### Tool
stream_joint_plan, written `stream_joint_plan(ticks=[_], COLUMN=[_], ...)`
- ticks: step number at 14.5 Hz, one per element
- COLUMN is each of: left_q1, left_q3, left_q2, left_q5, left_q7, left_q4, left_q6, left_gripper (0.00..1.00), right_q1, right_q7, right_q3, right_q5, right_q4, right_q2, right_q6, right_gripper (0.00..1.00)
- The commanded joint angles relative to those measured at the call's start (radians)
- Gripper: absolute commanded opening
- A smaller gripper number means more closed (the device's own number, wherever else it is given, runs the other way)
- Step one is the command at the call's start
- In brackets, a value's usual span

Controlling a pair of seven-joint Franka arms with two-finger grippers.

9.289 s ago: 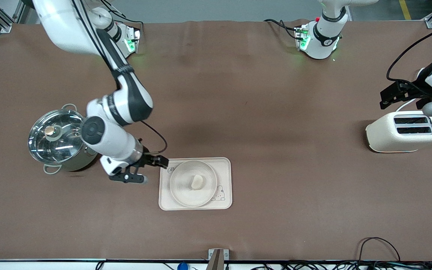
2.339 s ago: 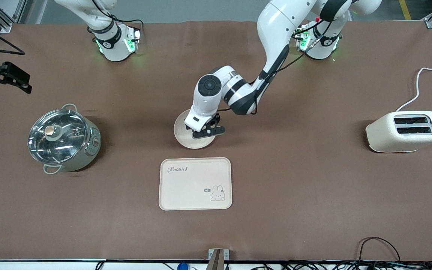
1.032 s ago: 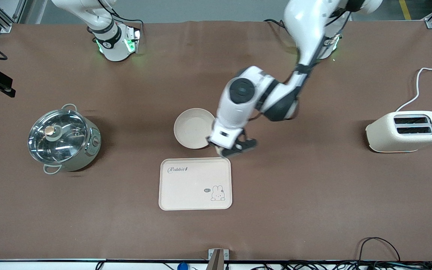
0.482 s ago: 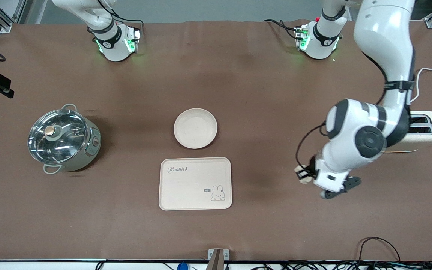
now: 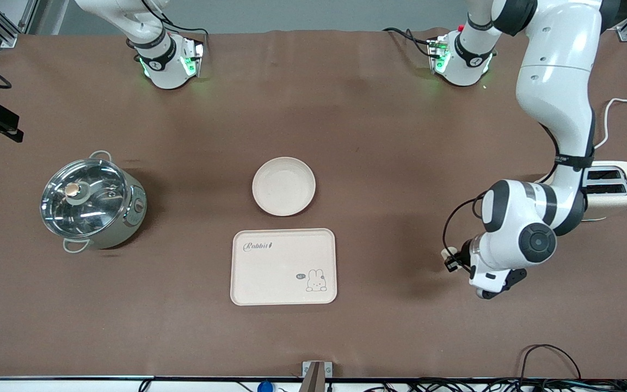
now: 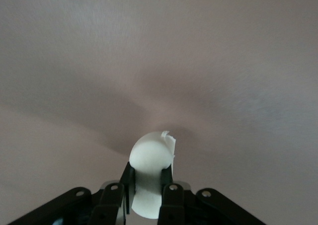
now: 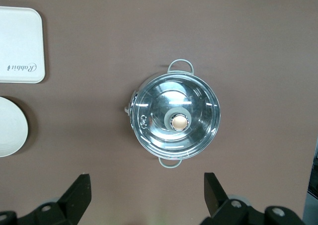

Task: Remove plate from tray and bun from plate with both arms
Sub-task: 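Lower the bun onto the table and open the left gripper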

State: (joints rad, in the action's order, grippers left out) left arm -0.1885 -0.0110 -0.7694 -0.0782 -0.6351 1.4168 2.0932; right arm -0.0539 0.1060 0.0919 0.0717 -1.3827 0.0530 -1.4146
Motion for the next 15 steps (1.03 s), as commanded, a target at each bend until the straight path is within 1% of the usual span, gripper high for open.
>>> stream_joint_plan(ticks=[1, 3, 5, 6, 7, 8, 9, 10, 12, 14, 15], left_q1=[-0.003, -0.009, -0.012, -0.011, -0.012, -0.011, -0.008, -0.005, -0.014, -0.012, -0.012], left_q3=[-0.004, -0.004, -0.004, -0.003, -0.003, -0.003, -0.004, -0.004, -0.003, -0.006, -0.007], left_q2=[0.005, 0.012, 0.013, 0.015, 0.015, 0.019, 0.031, 0.045, 0.088, 0.129, 0.156], left_q5=[0.005, 0.005, 0.005, 0.006, 0.011, 0.038, 0.054, 0.055, 0.061, 0.119, 0.155], left_q7=[-0.012, -0.02, -0.023, -0.023, -0.023, -0.028, -0.035, -0.041, -0.041, -0.037, -0.031], left_q4=[0.037, 0.077, 0.112, 0.125, 0.135, 0.137, 0.136, 0.131, 0.108, 0.05, 0.036], left_q6=[0.007, 0.007, 0.007, 0.007, 0.005, -0.001, -0.005, -0.012, -0.047, -0.1, -0.123], left_gripper=[0.25, 0.25, 0.29, 0.33, 0.43, 0.64, 0.97, 1.0, 1.0, 1.0, 1.0], right_q1=[0.002, 0.003, 0.0, 0.0, 0.008, 0.012, 0.013, 0.016, 0.016, 0.017, 0.017], right_q7=[0.009, 0.008, 0.0, -0.009, -0.015, -0.018, -0.019, -0.017, -0.014, -0.014, -0.014], right_q3=[-0.003, -0.001, -0.003, -0.003, 0.0, 0.005, 0.006, 0.006, 0.006, 0.006, 0.006], right_q5=[-0.016, -0.016, -0.02, -0.042, -0.091, -0.125, -0.127, -0.122, -0.115, -0.115, -0.115], right_q4=[-0.018, -0.018, -0.019, -0.027, -0.036, -0.045, -0.042, -0.042, -0.042, -0.045, -0.045], right_q2=[-0.015, -0.015, -0.015, -0.016, -0.019, -0.021, -0.019, -0.019, -0.016, -0.015, -0.015], right_q6=[-0.007, 0.0, 0.005, 0.009, 0.009, 0.005, 0.0, 0.0, -0.003, -0.01, -0.018], right_gripper=[1.0, 1.0, 1.0, 1.0, 1.0, 1.0, 1.0, 1.0, 1.0, 1.0, 1.0])
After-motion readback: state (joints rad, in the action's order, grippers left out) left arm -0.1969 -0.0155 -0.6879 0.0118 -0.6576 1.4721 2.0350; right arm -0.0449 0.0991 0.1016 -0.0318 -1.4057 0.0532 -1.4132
